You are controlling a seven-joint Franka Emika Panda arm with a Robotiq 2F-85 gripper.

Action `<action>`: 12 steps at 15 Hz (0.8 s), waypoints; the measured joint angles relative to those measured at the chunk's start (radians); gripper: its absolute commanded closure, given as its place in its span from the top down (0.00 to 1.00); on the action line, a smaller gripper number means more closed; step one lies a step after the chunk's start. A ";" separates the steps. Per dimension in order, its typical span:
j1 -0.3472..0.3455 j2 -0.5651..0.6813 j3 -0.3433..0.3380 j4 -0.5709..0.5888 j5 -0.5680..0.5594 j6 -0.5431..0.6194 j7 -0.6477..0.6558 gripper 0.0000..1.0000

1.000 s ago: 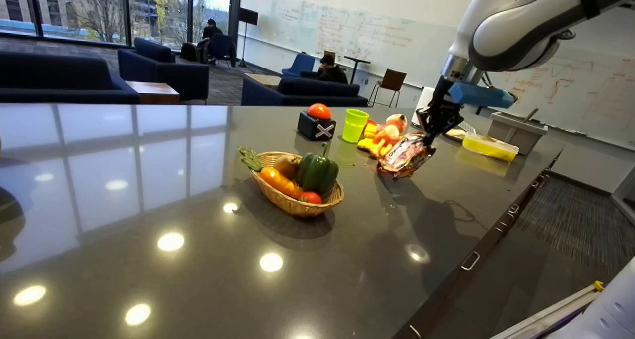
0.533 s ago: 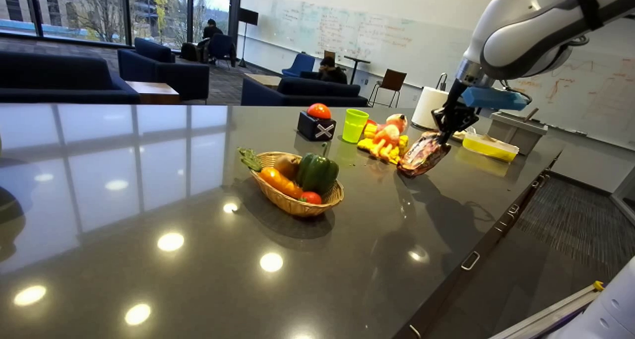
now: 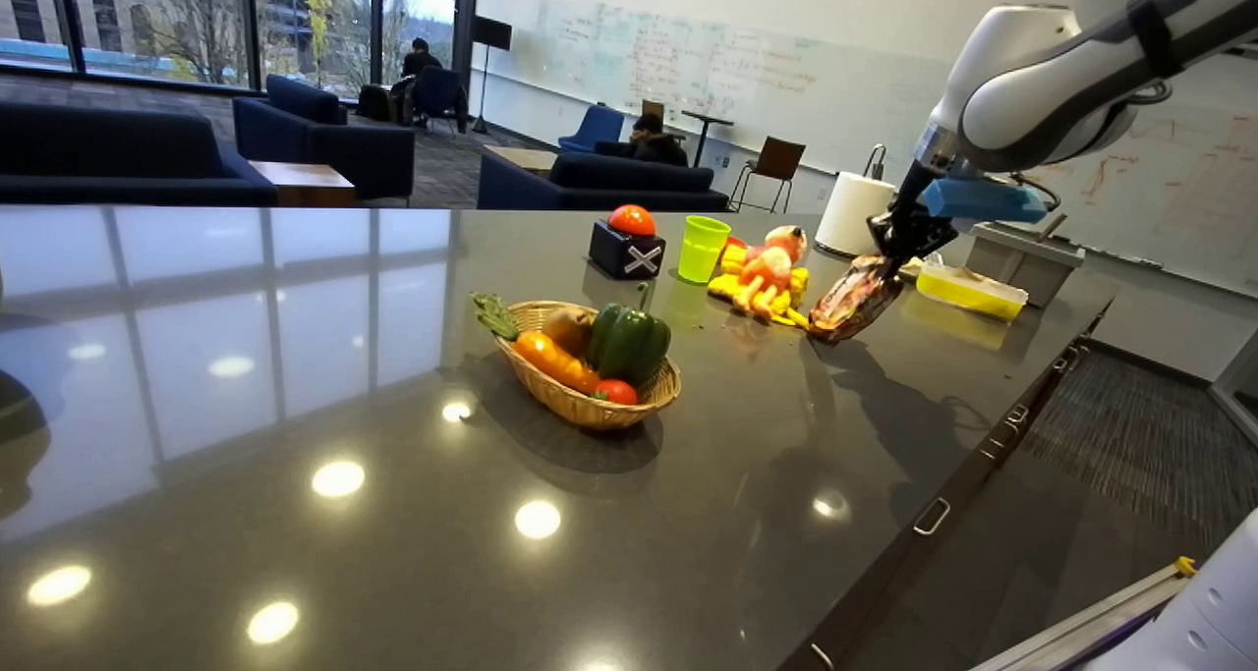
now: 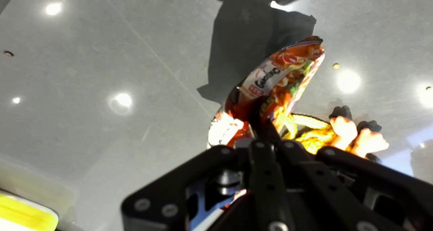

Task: Move the brown packet to the right

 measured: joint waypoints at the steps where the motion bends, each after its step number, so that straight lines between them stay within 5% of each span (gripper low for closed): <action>1: 0.000 0.017 0.002 0.000 -0.003 0.013 0.007 0.00; 9: -0.006 0.160 0.010 0.060 -0.271 0.064 0.316 0.00; 10: -0.008 0.166 0.007 0.072 -0.317 0.059 0.372 0.27; 12: -0.007 0.177 -0.005 0.088 -0.373 0.044 0.451 0.32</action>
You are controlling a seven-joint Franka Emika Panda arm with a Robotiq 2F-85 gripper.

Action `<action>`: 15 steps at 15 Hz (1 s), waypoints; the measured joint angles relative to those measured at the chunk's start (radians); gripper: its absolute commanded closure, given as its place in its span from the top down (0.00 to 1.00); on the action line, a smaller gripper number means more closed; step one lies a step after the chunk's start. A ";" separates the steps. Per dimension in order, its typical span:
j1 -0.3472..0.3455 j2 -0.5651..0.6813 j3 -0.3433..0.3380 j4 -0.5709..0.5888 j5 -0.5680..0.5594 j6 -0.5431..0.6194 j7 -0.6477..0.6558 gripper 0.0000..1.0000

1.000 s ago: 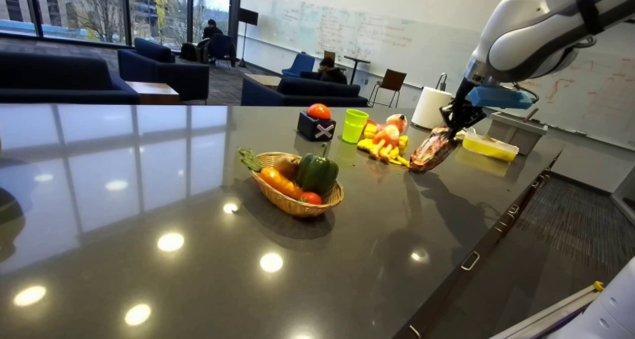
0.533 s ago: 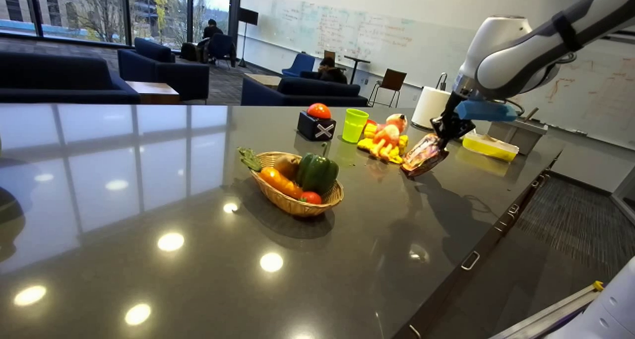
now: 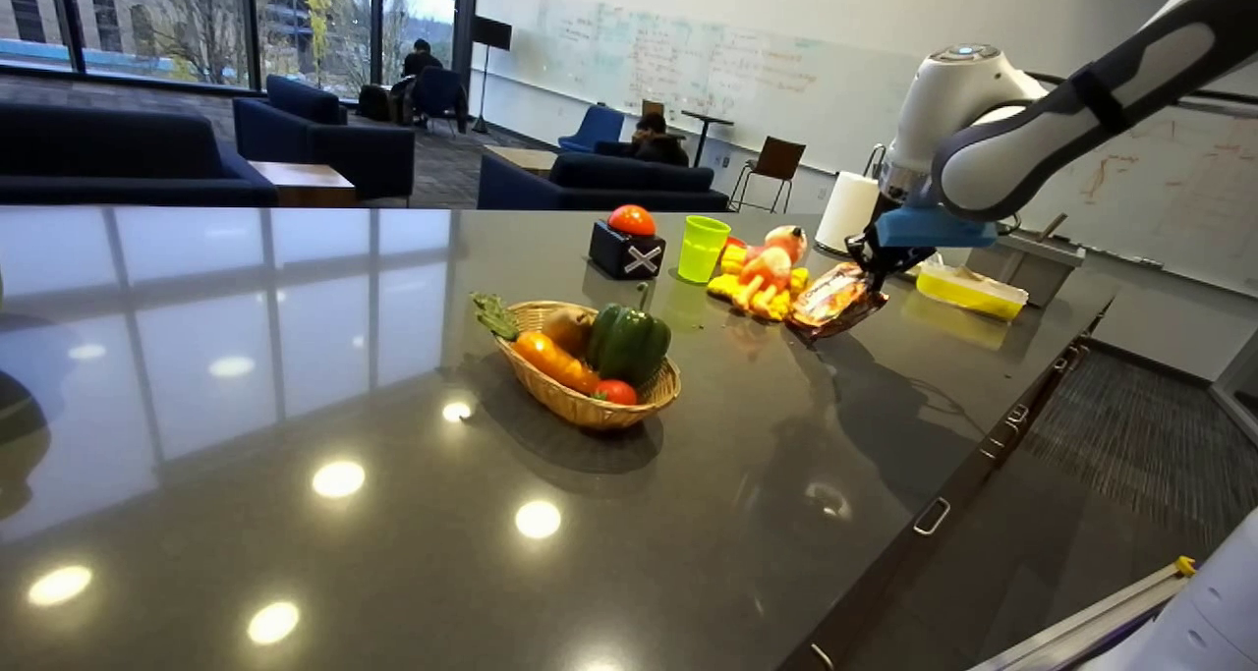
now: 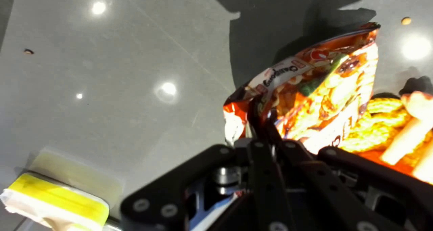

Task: Move the brown packet to the right

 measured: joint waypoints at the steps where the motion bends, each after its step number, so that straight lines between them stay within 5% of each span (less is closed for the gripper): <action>1: 0.001 0.005 -0.005 0.004 -0.015 -0.007 0.024 0.40; 10: 0.104 0.010 -0.014 -0.032 0.024 -0.072 0.075 0.98; 15: 0.205 -0.065 0.035 -0.072 0.163 -0.117 0.024 1.00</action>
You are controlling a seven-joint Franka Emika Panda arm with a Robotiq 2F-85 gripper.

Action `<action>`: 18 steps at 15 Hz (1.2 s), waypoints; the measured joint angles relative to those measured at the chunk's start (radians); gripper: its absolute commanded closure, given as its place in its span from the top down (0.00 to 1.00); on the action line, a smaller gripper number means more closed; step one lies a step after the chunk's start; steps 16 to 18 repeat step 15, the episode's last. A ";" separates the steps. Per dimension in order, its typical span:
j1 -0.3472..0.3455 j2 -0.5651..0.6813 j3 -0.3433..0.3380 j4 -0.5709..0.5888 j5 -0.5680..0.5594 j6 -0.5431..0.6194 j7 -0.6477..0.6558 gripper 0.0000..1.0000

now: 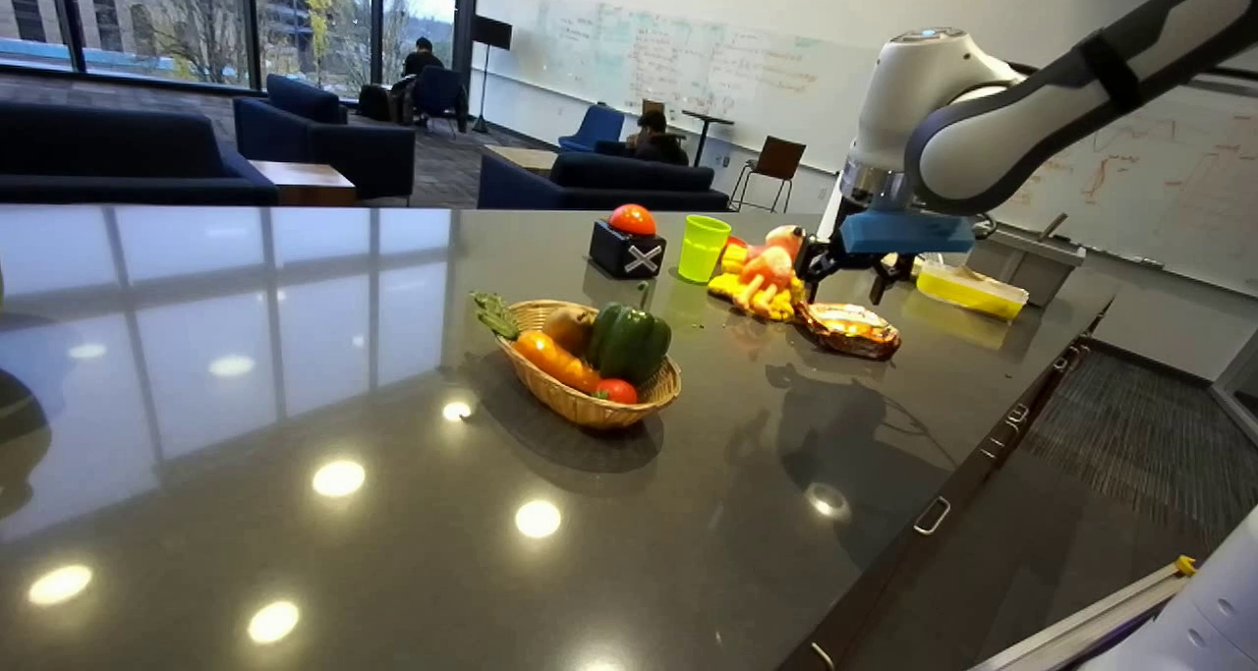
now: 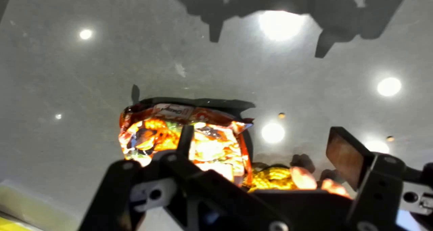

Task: Move the brown packet to the right

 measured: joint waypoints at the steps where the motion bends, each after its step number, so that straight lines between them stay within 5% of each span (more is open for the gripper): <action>1: 0.018 -0.022 0.011 -0.009 0.033 -0.010 -0.026 1.00; 15: 0.180 -0.299 0.084 -0.082 0.441 -0.177 -0.497 1.00; 18: 0.180 -0.299 0.084 -0.082 0.441 -0.177 -0.497 1.00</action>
